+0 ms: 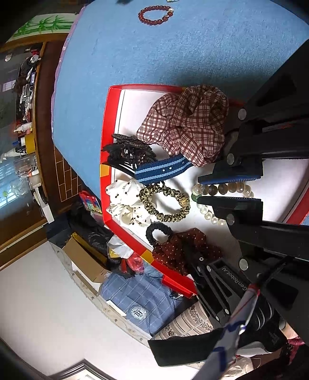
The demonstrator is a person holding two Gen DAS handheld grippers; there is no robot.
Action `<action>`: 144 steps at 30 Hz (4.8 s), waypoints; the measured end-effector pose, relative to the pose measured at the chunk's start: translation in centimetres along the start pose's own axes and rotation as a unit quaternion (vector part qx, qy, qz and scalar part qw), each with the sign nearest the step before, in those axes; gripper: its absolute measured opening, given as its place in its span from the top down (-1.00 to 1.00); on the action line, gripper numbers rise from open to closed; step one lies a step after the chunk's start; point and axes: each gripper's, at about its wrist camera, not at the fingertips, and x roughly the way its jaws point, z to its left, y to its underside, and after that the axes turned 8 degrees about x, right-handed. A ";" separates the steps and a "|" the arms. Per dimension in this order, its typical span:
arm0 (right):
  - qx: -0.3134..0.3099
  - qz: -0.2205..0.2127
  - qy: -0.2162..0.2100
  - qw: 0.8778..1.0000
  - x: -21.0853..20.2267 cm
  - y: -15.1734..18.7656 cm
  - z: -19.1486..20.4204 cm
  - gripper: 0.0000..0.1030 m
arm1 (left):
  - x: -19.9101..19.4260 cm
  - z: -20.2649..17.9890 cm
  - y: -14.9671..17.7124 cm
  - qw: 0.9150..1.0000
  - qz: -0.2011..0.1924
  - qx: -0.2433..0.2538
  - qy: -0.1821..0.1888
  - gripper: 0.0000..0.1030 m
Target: Organize jewelry
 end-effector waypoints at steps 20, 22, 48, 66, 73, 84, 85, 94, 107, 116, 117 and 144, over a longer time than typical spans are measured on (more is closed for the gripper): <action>-0.001 -0.003 0.017 1.000 0.1 0.1 -0.3 0.77 | -0.6 -1.0 -0.2 1.000 -0.016 0.017 0.010 0.12; -0.003 -0.009 0.017 1.000 -0.3 0.1 -0.3 0.77 | -0.8 -0.9 -0.2 1.000 -0.021 0.015 0.009 0.07; 0.000 -0.075 0.029 0.997 -6.8 2.8 -3.7 0.52 | -6.5 -4.0 0.7 0.998 -0.065 0.023 0.007 -0.57; -0.033 -0.123 0.066 0.990 -11.9 8.5 -3.3 0.12 | -8.6 -7.7 3.3 0.996 -0.086 0.036 -0.012 -0.85; -0.045 -0.133 0.084 0.986 -12.8 10.2 -2.7 -0.13 | -8.8 -7.5 4.5 0.994 -0.091 0.038 -0.056 -0.88; -0.051 -0.153 0.111 0.981 -13.8 10.9 -1.6 -0.52 | -10.5 -7.3 5.9 0.989 -0.100 0.070 -0.085 -0.92; -0.052 -0.154 0.114 0.980 -13.8 10.9 -1.5 -0.53 | -10.6 -7.1 6.0 0.989 -0.101 0.066 -0.084 -0.92; -0.065 -0.156 0.145 0.975 -13.5 11.0 -0.7 -0.61 | -9.7 -5.3 6.2 0.995 -0.065 0.036 -0.071 -0.92; -0.066 -0.154 0.151 0.974 -13.1 11.0 -0.7 -0.61 | -9.1 -5.1 6.6 0.993 -0.056 0.037 -0.097 -0.92; -0.065 -0.150 0.151 0.975 -12.9 11.0 -0.8 -0.61 | -9.1 -4.7 6.6 0.993 -0.053 0.033 -0.100 -0.92; -0.065 -0.150 0.151 0.975 -12.9 11.0 -0.8 -0.61 | -9.2 -4.7 6.6 0.993 -0.053 0.032 -0.099 -0.92; -0.054 -0.141 0.151 0.977 -12.4 10.9 -1.2 -0.61 | -9.1 -4.9 6.6 0.993 -0.053 0.036 -0.104 -0.92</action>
